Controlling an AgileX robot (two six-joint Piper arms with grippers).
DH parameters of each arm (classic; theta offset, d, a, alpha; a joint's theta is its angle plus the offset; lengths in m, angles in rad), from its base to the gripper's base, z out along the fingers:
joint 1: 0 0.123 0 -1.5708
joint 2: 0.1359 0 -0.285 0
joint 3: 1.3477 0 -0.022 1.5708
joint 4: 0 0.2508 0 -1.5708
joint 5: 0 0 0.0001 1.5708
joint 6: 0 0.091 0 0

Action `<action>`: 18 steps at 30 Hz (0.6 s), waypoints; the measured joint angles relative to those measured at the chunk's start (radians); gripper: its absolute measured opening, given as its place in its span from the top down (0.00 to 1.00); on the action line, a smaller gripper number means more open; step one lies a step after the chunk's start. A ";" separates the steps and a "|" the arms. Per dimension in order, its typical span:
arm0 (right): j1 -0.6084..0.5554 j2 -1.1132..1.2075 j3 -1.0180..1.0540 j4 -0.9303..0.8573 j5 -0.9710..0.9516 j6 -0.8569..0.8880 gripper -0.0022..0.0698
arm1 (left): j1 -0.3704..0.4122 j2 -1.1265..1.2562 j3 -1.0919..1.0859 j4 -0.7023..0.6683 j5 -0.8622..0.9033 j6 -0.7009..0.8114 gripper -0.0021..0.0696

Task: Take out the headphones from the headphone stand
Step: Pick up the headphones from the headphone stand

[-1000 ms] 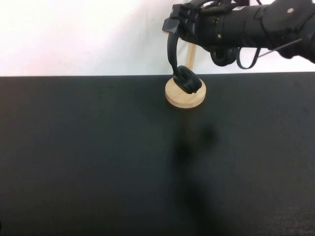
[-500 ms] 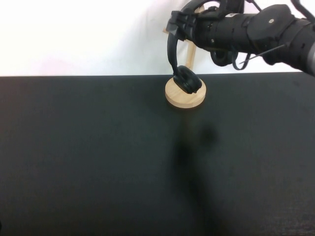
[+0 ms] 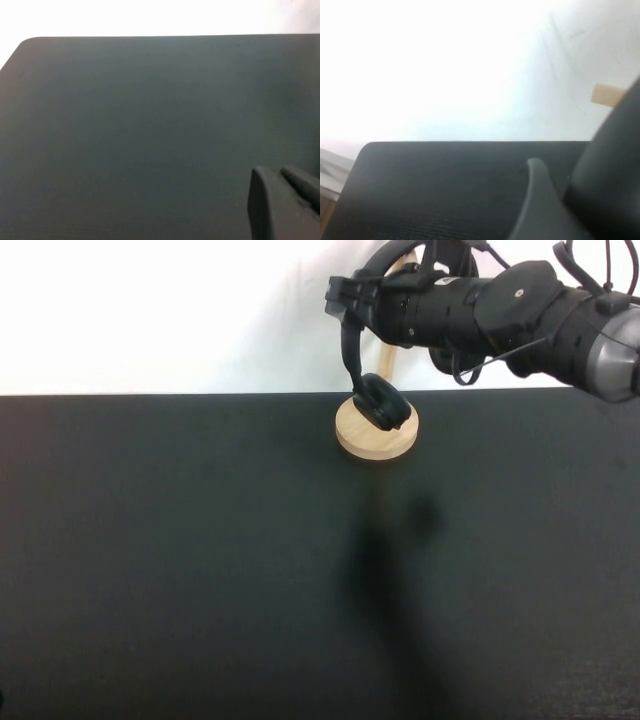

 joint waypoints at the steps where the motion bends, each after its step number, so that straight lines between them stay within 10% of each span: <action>1: 0.000 0.000 0.000 0.000 0.000 0.000 0.63 | 0.000 0.000 0.000 0.000 0.000 0.000 0.97; 11: 0.000 -0.025 0.000 -0.032 0.040 -0.007 0.98 | 0.000 0.000 0.000 0.000 0.000 0.000 0.97; 18: 0.000 -0.046 0.000 -0.057 0.085 0.013 0.97 | 0.000 0.000 0.000 0.000 0.000 0.000 0.97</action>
